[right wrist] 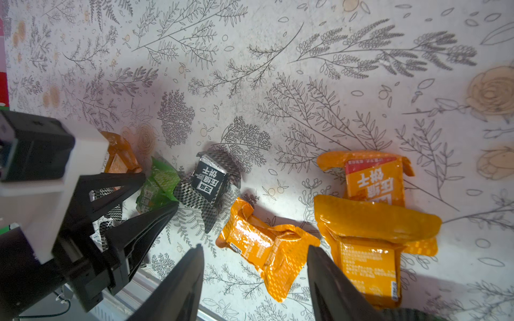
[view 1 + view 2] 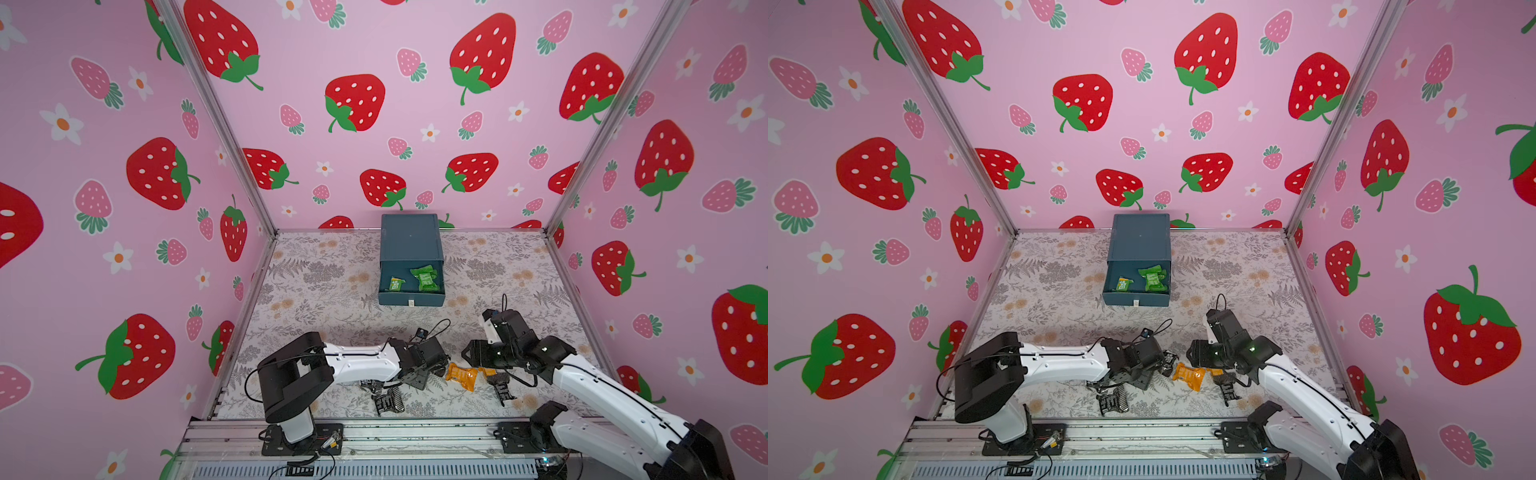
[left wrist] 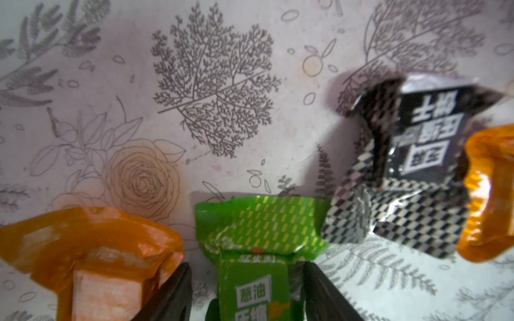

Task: Place the cookies into the drawer by color
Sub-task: Pick up the cookie at the center of the board, then place the cookie in the drawer.

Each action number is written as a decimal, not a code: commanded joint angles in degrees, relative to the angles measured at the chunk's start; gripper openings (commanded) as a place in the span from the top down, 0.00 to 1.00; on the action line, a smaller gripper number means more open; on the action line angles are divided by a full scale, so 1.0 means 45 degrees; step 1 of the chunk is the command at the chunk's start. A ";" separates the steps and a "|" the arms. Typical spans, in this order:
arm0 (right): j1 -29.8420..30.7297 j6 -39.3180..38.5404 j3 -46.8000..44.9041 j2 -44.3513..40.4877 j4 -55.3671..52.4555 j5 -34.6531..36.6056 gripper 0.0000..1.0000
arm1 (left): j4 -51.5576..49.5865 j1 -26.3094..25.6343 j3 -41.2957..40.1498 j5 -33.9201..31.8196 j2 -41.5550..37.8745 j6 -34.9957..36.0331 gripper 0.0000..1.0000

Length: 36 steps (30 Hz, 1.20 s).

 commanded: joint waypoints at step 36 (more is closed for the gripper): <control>-0.0044 0.0615 0.3058 -0.0620 0.1692 -0.0376 0.16 | -0.5399 0.0373 0.6486 -0.3017 -0.4042 0.0958 0.75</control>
